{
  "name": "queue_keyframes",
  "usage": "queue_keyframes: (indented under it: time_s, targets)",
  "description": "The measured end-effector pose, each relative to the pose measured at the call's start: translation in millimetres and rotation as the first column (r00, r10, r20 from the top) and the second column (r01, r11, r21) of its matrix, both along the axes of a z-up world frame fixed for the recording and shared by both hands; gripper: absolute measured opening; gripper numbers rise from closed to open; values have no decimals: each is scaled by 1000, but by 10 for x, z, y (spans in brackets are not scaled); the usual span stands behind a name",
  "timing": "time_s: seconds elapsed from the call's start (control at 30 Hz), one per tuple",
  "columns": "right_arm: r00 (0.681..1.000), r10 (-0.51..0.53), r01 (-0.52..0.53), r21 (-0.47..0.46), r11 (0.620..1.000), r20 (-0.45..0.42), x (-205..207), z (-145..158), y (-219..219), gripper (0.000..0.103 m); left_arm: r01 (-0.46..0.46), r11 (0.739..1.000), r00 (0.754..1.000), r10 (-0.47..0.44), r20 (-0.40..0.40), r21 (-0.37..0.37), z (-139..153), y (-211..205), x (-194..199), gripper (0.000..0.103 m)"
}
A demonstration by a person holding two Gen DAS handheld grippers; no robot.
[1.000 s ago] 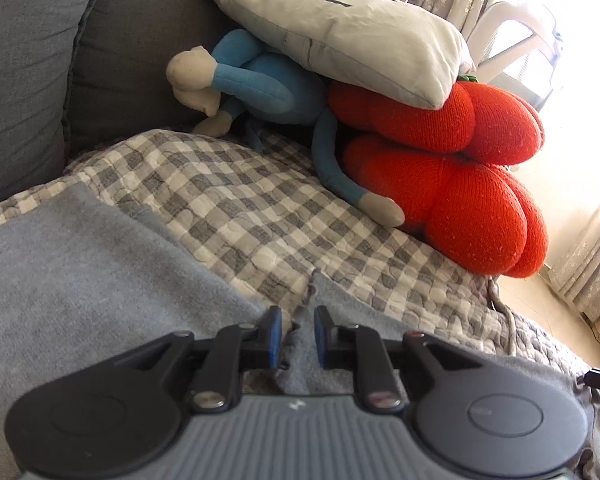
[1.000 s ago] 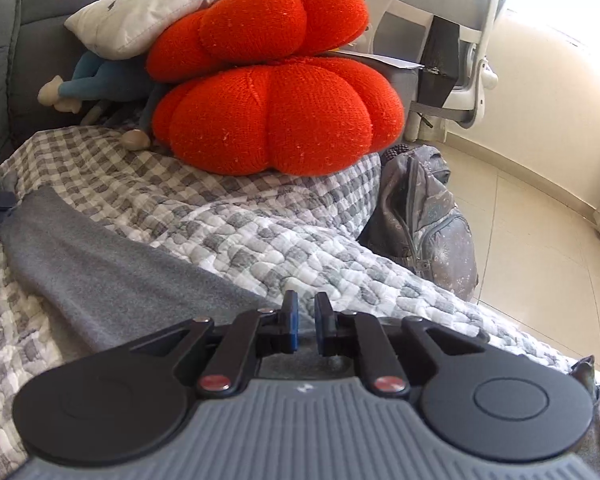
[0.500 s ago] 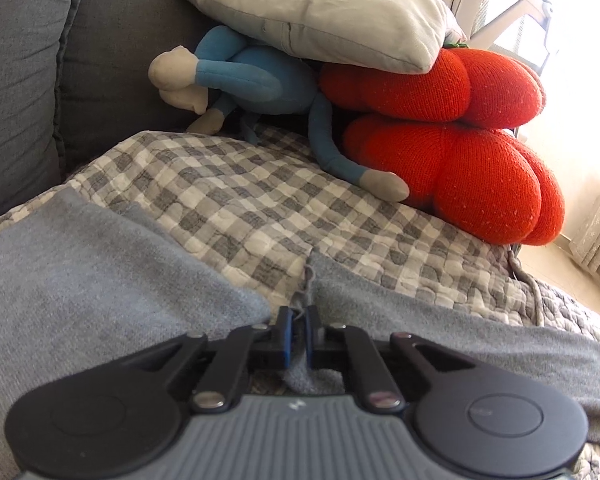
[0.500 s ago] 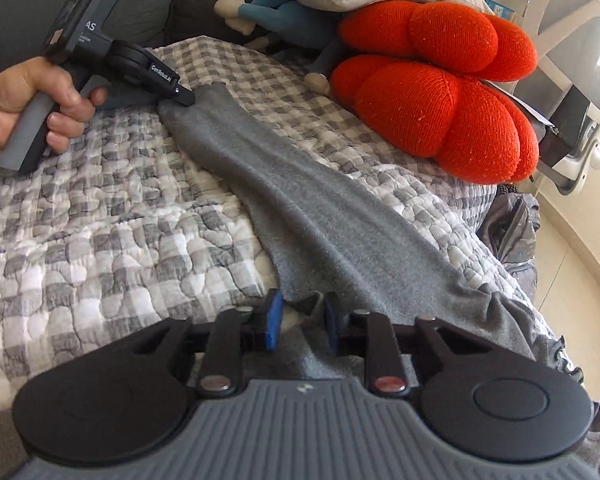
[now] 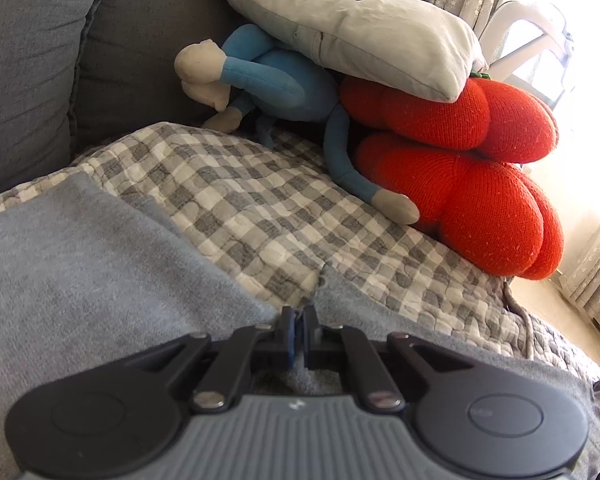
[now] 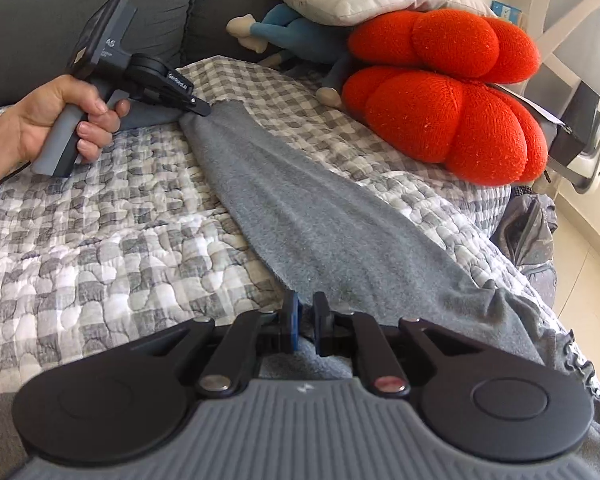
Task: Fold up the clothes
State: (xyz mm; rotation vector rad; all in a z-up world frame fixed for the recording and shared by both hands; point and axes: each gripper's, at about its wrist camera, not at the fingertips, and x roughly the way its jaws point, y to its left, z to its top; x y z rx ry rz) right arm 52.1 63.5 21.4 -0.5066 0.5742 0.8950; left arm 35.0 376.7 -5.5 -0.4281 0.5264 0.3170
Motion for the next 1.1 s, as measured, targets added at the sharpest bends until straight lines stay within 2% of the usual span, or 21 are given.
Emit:
queue_keyframes:
  time_s: [0.1, 0.2, 0.3, 0.37, 0.53, 0.63, 0.73, 0.8, 0.9, 1.0, 1.1]
  targets:
    - [1000, 17, -16, 45, 999, -23, 3, 48, -23, 14, -22, 999, 1000, 22, 3, 37, 56, -21, -32, 4]
    - [998, -58, 59, 59, 997, -22, 90, 77, -70, 14, -53, 992, 999, 53, -2, 118, 79, -59, -42, 3]
    - [992, -108, 109, 18, 994, -71, 187, -40, -76, 14, -28, 997, 1000, 28, -4, 66, 73, -30, -39, 3]
    - [992, -111, 112, 12, 994, -53, 158, -94, -66, 14, -11, 999, 1000, 11, 0, 52, 82, -46, -40, 3]
    - [988, -138, 143, 83, 986, -63, 145, 59, -191, 17, -1, 995, 1000, 1, -4, 97, 133, -152, -43, 4]
    - [981, -176, 181, 53, 982, -81, 160, 13, -283, 25, 19, 994, 1000, -18, -10, 103, 168, -237, -44, 4]
    - [970, -217, 223, 43, 974, -105, 106, -31, -439, 26, 72, 995, 997, -72, -11, 73, 234, -385, -66, 4]
    - [965, -240, 248, 65, 967, -110, 30, 16, -579, 27, 139, 990, 990, -138, -9, 31, 287, -553, -86, 8]
    - [948, -283, 298, 92, 950, -146, -107, 60, -816, 32, 298, 954, 954, -299, -3, -32, 362, -971, -138, 15]
    - [920, -350, 368, 83, 926, -175, -278, -12, -1023, 32, 479, 877, 877, -480, -9, -30, 410, -1629, -303, 22]
    - [902, -384, 408, 100, 907, -200, -520, -53, -1313, 39, 601, 798, 798, -602, -19, -32, 412, -2171, -526, 24]
